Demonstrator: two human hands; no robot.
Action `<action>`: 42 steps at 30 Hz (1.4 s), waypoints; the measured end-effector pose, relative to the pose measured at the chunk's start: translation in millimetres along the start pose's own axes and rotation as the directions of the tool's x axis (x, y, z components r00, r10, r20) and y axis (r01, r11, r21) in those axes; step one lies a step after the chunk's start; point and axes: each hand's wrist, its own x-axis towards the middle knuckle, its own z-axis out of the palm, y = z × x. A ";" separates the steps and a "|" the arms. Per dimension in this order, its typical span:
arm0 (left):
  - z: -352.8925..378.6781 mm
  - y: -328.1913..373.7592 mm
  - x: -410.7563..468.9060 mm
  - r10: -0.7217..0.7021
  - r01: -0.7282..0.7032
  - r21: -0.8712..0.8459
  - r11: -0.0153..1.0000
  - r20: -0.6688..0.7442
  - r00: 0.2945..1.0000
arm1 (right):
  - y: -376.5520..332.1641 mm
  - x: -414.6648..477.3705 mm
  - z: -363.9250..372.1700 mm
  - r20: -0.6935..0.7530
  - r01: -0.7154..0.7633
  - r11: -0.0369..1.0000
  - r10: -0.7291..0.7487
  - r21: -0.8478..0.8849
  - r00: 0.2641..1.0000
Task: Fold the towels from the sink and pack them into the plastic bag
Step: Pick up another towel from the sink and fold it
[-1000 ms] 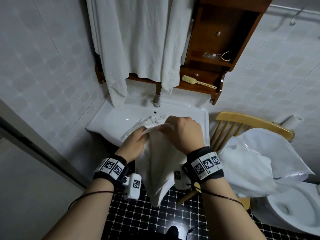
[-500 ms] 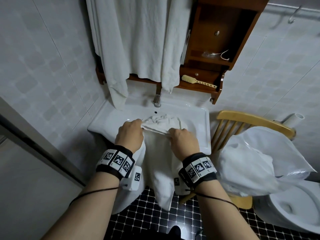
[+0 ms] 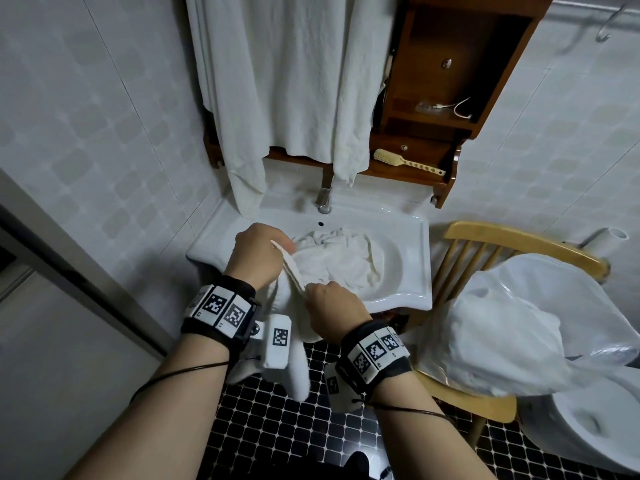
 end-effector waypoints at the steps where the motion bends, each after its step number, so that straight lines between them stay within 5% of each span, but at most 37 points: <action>1: -1.4 3.0 0.1 -0.008 0.008 -0.017 1.000 -0.007 1.000 | -0.9 2.0 2.9 -0.007 0.011 0.999 -0.011 0.031 1.000; 10: 9.5 23.2 -2.6 -0.029 0.026 -0.071 0.997 -0.041 0.999 | -22.0 2.7 2.3 -0.202 -0.236 0.945 0.283 0.227 0.938; 17: 1.5 26.6 -7.2 0.044 -0.041 0.027 0.999 -0.156 0.987 | 2.0 6.1 10.1 -0.145 -0.268 0.898 0.334 0.349 0.931; 26: -8.5 20.0 -0.6 0.036 -0.013 0.121 0.993 -0.189 0.981 | 45.5 5.3 11.1 -0.042 -0.140 0.907 0.171 0.398 0.984; 30: -11.1 7.3 1.3 0.078 -0.064 0.139 0.988 -0.099 0.992 | 63.3 6.2 5.1 0.015 -0.041 0.921 0.038 0.388 0.999; 35: -14.1 -16.0 10.0 0.105 -0.095 0.210 0.973 -0.033 0.994 | 62.4 7.6 -5.9 -0.104 -0.002 0.950 0.036 0.312 0.994; 39: -12.6 -30.6 18.3 0.119 -0.121 0.214 0.969 0.022 0.993 | 55.0 6.9 -7.5 -0.055 -0.075 0.986 0.084 0.146 0.995; 42: -6.8 -29.9 17.0 -0.048 -0.009 0.419 0.908 0.126 0.991 | 46.6 3.4 -14.5 0.005 -0.068 0.990 0.068 0.127 0.998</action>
